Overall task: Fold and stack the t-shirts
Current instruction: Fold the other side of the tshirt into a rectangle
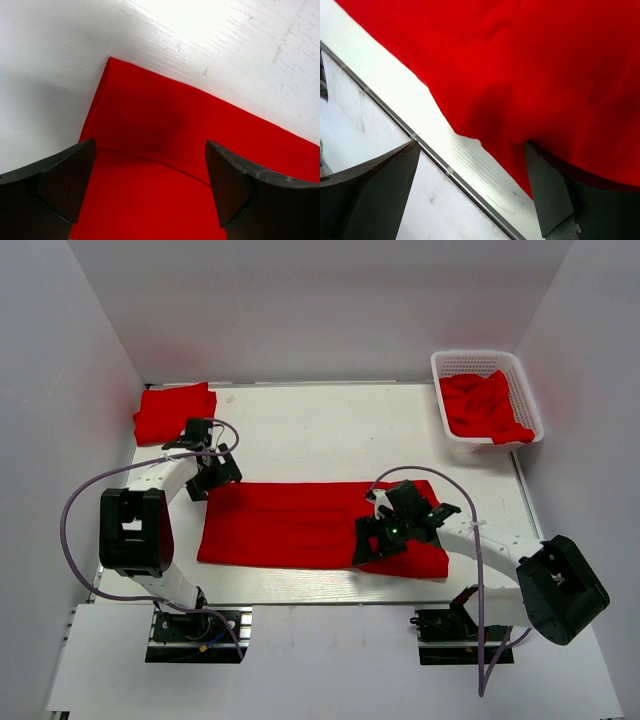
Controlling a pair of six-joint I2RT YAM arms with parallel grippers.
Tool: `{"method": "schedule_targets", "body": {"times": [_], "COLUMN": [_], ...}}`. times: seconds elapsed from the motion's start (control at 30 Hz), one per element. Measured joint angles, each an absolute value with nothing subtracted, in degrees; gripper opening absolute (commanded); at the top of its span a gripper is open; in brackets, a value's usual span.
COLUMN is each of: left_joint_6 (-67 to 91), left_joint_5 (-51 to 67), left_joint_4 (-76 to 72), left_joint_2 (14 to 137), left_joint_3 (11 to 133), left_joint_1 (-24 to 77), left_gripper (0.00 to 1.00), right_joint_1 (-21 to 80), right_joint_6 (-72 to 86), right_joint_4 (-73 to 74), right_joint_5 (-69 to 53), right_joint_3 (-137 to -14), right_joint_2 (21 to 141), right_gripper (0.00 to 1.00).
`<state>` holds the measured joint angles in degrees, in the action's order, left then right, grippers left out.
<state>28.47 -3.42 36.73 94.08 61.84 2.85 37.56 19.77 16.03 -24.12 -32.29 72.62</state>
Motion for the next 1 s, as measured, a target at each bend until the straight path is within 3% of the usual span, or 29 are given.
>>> {"method": "schedule_targets", "body": {"times": [0.33, 0.53, 1.0], "left_joint_6": [27.55, 26.46, 27.09], "left_joint_5": [-3.79, -1.43, 5.13], "left_joint_4": [38.41, 37.56, 25.17], "left_joint_2": [93.58, 92.88, 93.93], "left_joint_3": [67.64, 67.88, 56.47], "left_joint_1": [3.53, 5.32, 10.15], "left_gripper": [1.0, 1.0, 1.0], "right_joint_1": [37.5, 35.97, 32.62], "right_joint_6": [23.81, 29.45, 32.82], "right_joint_4": [24.67, 27.88, 6.39], "right_joint_5": [-6.22, 6.09, -6.09], "right_joint_3": [-43.7, -49.54, -58.81], "right_joint_2": [67.48, 73.28, 96.2], "right_gripper": [0.9, 0.9, 0.9]}}
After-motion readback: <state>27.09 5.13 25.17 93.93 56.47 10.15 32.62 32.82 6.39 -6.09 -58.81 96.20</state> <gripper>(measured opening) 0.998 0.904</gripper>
